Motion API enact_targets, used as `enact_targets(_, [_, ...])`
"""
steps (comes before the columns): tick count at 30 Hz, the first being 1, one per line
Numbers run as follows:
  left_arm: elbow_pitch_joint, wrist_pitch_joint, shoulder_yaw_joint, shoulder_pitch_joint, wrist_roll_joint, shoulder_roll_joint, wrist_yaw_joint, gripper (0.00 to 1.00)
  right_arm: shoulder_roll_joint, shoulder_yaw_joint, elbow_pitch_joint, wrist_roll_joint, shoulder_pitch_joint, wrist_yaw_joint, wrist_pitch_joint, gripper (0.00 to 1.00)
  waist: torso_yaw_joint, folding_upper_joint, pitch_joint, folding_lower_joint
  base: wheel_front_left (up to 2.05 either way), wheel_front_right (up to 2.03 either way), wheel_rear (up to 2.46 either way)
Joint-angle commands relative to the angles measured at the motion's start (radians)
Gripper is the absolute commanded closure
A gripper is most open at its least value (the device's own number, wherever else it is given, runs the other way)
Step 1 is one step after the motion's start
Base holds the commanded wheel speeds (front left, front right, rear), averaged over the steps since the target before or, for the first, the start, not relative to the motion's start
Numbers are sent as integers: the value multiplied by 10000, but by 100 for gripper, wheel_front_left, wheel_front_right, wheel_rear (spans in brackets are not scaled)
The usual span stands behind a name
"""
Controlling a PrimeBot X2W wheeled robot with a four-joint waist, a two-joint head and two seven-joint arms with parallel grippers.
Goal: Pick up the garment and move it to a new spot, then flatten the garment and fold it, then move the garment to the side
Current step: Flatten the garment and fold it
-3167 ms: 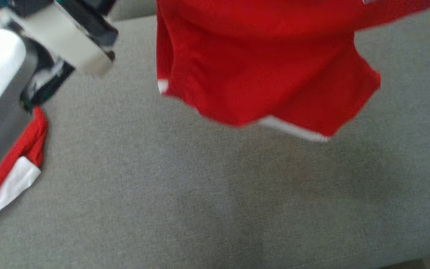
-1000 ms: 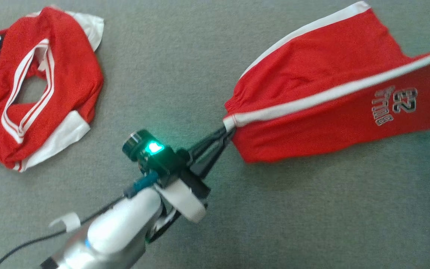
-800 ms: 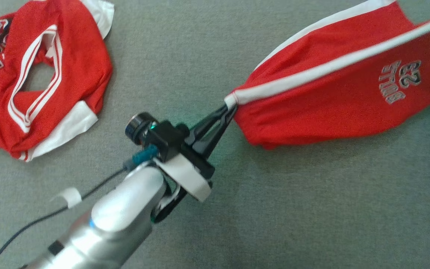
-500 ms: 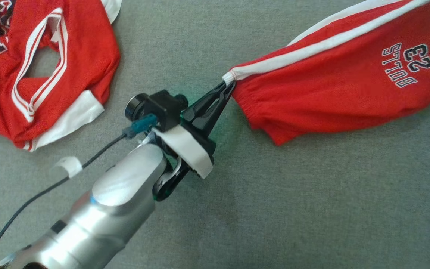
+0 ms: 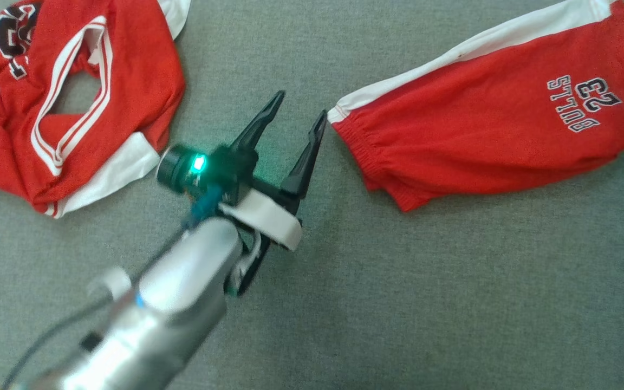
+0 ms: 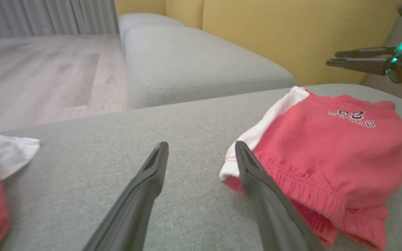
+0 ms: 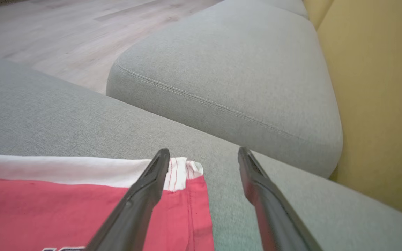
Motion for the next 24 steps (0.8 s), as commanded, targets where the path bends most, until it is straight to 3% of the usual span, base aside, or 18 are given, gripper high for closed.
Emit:
enact_targets(1, [-405, -84, 407, 216, 205, 206, 238, 0, -73, -51, -89, 196, 319, -9, -53, 0, -38, 0, -100, 1, 0, 0, 0])
enact_targets(5, [-2192, -98, 1539, 1588, 1522, 59, 1556, 0, 118, -292, 593, 1206, 660, -9, 188, 0, 148, 0, -262, 1, 0, 0, 0])
enact_targets(8, [-3365, -100, 2214, 2779, 2379, -193, 2054, 0, 135, -240, 964, 1848, 901, -9, 557, 0, 462, 0, -353, 1, 0, 0, 0])
enact_targets(11, [-4214, -101, 2729, 3746, 2949, -504, 2156, 0, 73, -239, 1462, 2468, 1106, -9, 1179, 0, 835, 0, -396, 1, 0, 0, 0])
enact_targets(17, [-4851, -101, 3263, 4690, 3841, -818, 1875, 0, -176, -262, 2716, 2612, 1230, -9, 1884, 0, 1432, 0, -446, 1, 0, 0, 0])
enact_targets(18, [-4894, -102, 3358, 4768, 3944, -844, 1833, 0, -123, -268, 2832, 2681, 1239, -9, 1987, 27, 1455, 0, -461, 1, 0, 0, 0])
enact_targets(19, [-4912, -102, 3447, 4835, 4040, -859, 1786, 0, -67, -263, 2889, 2764, 1250, -9, 2072, 100, 1461, 0, -477, 1, 0, 0, 0])
enact_targets(24, [-4983, -102, 4009, 5126, 4363, -895, 1647, 0, 102, -164, 2870, 2894, 1127, -9, 1902, 100, 1044, 0, -625, 1, 0, 0, 0])
